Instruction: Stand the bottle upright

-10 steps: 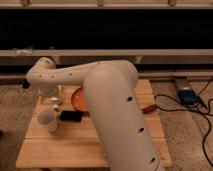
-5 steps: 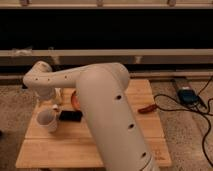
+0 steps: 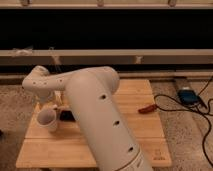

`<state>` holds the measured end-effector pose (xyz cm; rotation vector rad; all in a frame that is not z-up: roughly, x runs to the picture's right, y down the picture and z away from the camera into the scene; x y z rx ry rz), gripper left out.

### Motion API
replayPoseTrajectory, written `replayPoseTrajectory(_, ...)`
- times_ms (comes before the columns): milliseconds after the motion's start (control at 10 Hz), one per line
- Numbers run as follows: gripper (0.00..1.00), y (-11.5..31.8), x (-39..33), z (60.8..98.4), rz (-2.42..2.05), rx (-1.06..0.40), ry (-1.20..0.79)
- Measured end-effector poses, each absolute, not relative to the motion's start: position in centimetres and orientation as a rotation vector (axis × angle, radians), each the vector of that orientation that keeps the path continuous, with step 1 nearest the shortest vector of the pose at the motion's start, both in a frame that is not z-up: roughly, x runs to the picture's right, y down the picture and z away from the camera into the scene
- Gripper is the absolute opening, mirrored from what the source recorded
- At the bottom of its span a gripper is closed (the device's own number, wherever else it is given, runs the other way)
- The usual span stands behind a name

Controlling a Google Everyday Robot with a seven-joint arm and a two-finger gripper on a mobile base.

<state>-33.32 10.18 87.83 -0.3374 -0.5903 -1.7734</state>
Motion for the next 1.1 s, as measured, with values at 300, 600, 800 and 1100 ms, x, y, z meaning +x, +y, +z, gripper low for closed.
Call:
replayPoseTrajectory(300,0.74,10.5,-33.6,89.5,-1.792,-0.354,-0.561)
replayPoseTrajectory(600,0.67,10.0,-32.7,91.2,-1.784,-0.377,-0.525)
replayPoseTrajectory(800,0.47,9.8,-32.3,91.7,-1.776,-0.390,-0.507)
replayPoseTrajectory(1100,0.17,9.8,-31.4,91.8,-1.757,-0.410,-0.499)
